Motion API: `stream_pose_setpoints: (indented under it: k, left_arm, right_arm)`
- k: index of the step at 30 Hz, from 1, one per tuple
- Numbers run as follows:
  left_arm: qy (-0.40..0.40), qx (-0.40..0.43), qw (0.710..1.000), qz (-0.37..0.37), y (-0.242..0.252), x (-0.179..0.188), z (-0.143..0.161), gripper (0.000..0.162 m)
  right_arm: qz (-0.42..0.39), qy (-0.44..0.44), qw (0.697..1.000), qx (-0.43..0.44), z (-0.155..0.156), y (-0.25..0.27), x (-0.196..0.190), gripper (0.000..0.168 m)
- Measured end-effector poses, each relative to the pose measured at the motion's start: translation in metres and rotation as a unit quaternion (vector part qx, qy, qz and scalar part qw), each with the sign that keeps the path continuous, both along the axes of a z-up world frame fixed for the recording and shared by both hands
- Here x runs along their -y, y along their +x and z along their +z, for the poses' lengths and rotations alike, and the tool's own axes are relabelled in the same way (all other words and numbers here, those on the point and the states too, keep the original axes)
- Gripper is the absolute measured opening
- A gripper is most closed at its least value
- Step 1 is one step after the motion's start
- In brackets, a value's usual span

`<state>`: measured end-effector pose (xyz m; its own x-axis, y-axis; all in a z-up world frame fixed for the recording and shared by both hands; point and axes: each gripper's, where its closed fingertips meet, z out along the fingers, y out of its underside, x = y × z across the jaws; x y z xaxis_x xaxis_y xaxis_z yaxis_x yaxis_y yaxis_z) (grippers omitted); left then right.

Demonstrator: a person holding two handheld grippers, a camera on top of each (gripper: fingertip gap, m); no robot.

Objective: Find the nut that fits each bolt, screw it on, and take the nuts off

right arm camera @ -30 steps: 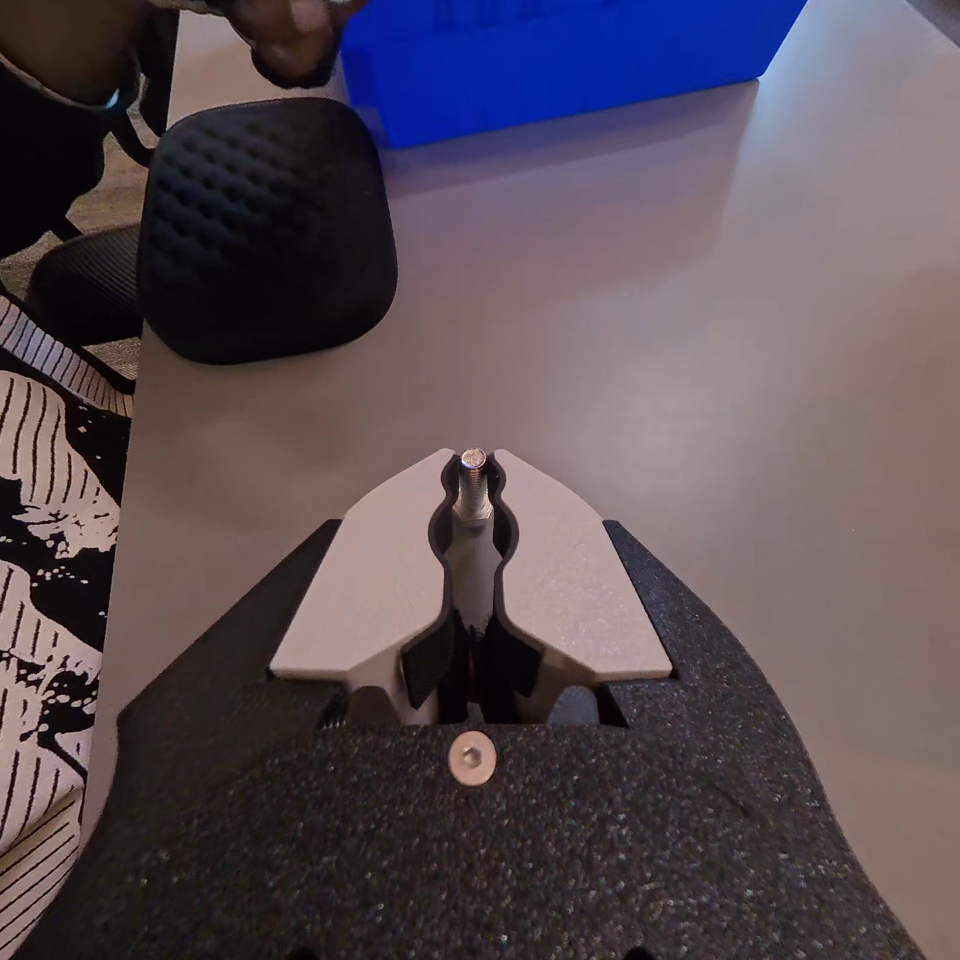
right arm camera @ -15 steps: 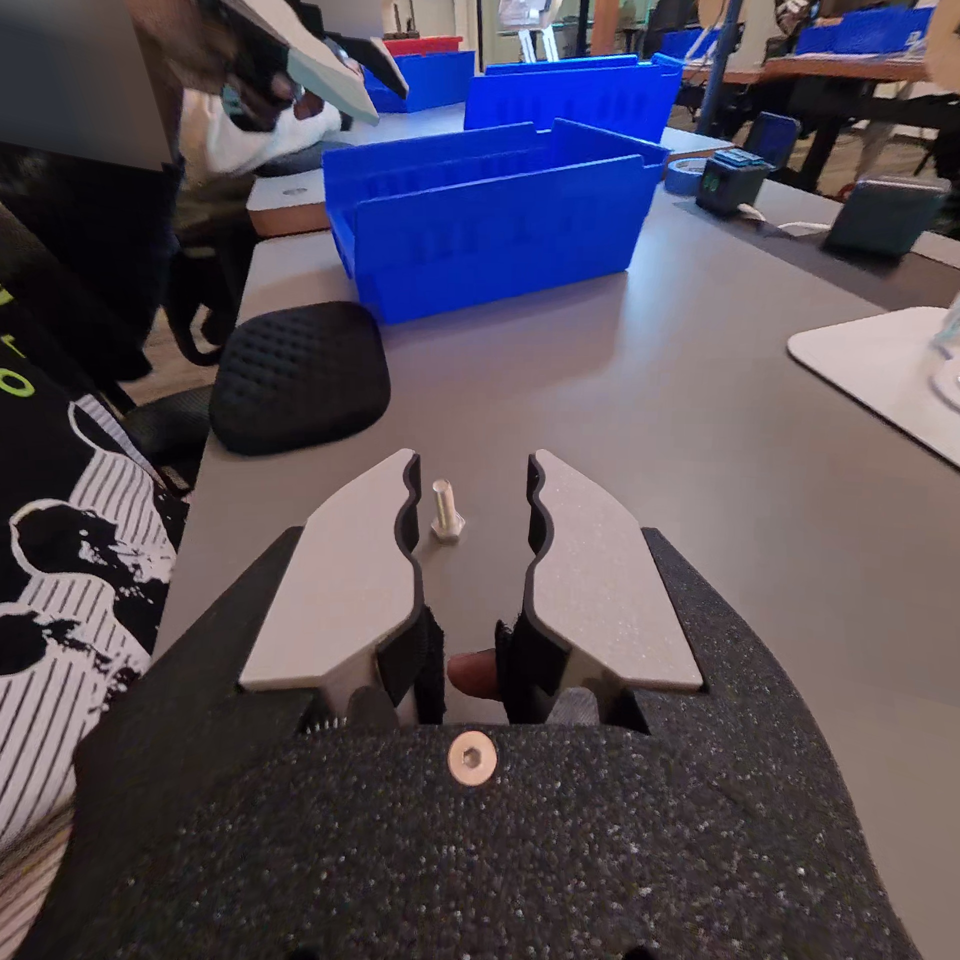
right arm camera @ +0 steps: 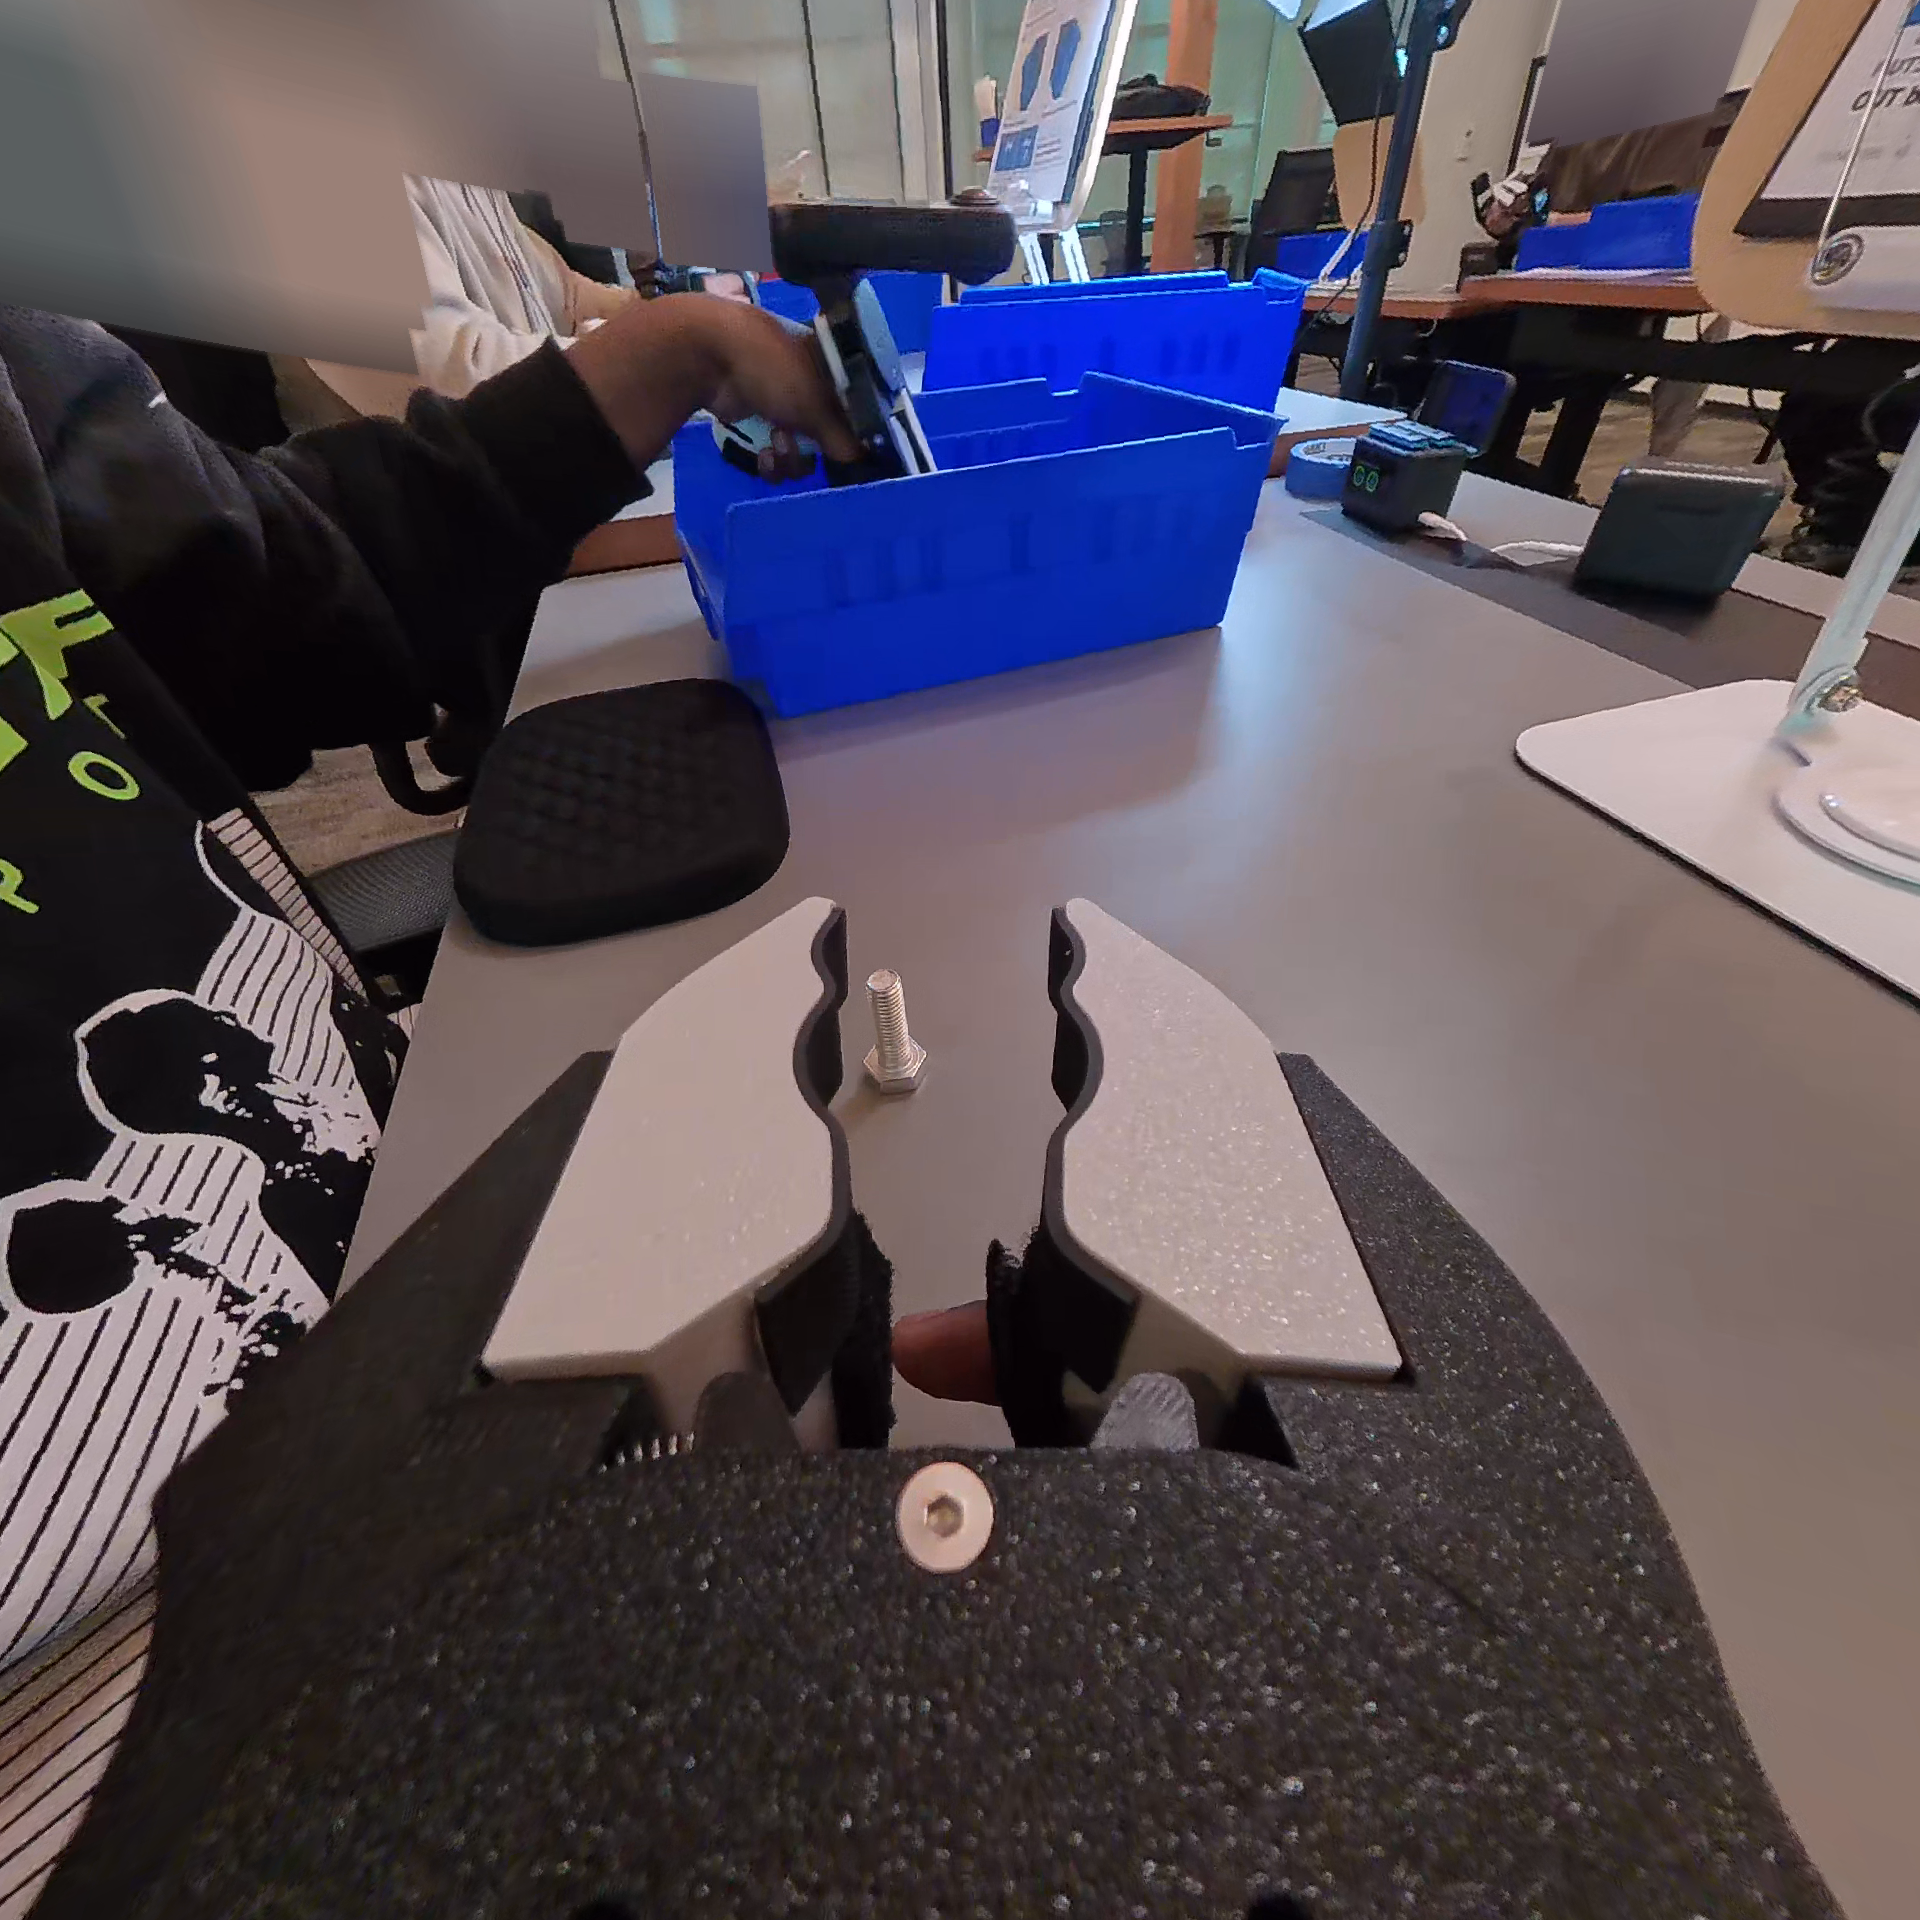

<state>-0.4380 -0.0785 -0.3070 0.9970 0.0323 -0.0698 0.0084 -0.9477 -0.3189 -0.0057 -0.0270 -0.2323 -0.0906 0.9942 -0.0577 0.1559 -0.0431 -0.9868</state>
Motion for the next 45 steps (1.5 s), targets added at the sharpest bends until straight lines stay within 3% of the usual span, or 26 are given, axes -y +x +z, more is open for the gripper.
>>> stream_pose_setpoints:
  k: [6, 11, 15, 17, 19, 23, 26, 31, 35, 38, 45]
  left_arm:
    - [-0.029, -0.021, 0.998, 0.042, -0.013, 0.001, -0.012, 0.04]
    - [-0.019, 0.023, 0.998, 0.053, -0.006, -0.002, -0.014, 0.021]
    - [-0.015, 0.017, 0.999, 0.048, -0.006, -0.002, -0.014, 0.02]
    - [0.015, 0.0, 0.999, 0.039, -0.007, -0.007, -0.009, 0.02]
    - [0.098, 0.002, 0.995, 0.035, 0.002, -0.018, 0.014, 0.02]
    - [0.334, 0.053, 0.94, -0.054, 0.078, -0.036, 0.115, 0.019]
    - [0.405, 0.142, 0.882, -0.195, 0.186, -0.028, 0.161, 0.019]
    - [0.403, 0.34, 0.785, -0.326, 0.347, -0.013, 0.152, 0.019]
    - [0.368, 0.5, 0.717, -0.316, 0.404, -0.009, 0.144, 0.019]
    - [0.334, 0.561, 0.694, -0.304, 0.419, -0.007, 0.138, 0.019]
    - [0.293, 0.614, 0.675, -0.285, 0.429, -0.005, 0.129, 0.019]
  right_arm:
    - [0.002, -0.004, 1.0, -0.007, 0.002, 0.001, 0.0, 0.037]
    - [-0.001, -0.006, 1.0, -0.015, 0.004, 0.002, -0.002, 0.037]
    - [-0.003, -0.006, 1.0, -0.015, 0.003, 0.002, -0.003, 0.037]
    - [-0.003, -0.007, 1.0, -0.015, 0.003, 0.002, -0.003, 0.037]
    - [-0.002, -0.005, 1.0, -0.019, 0.004, 0.002, -0.002, 0.036]
    - [-0.003, -0.005, 1.0, -0.023, 0.005, 0.002, -0.003, 0.033]
    - [0.004, 0.01, 1.0, -0.02, 0.004, 0.001, 0.001, 0.033]
    - [0.003, 0.101, 0.993, -0.067, 0.018, -0.001, 0.013, 0.033]
    - [0.004, 0.182, 0.975, -0.128, 0.042, -0.007, 0.034, 0.033]
    - [-0.003, 0.225, 0.961, -0.158, 0.054, -0.012, 0.043, 0.035]
    - [-0.007, 0.275, 0.947, -0.169, 0.055, -0.019, 0.049, 0.03]
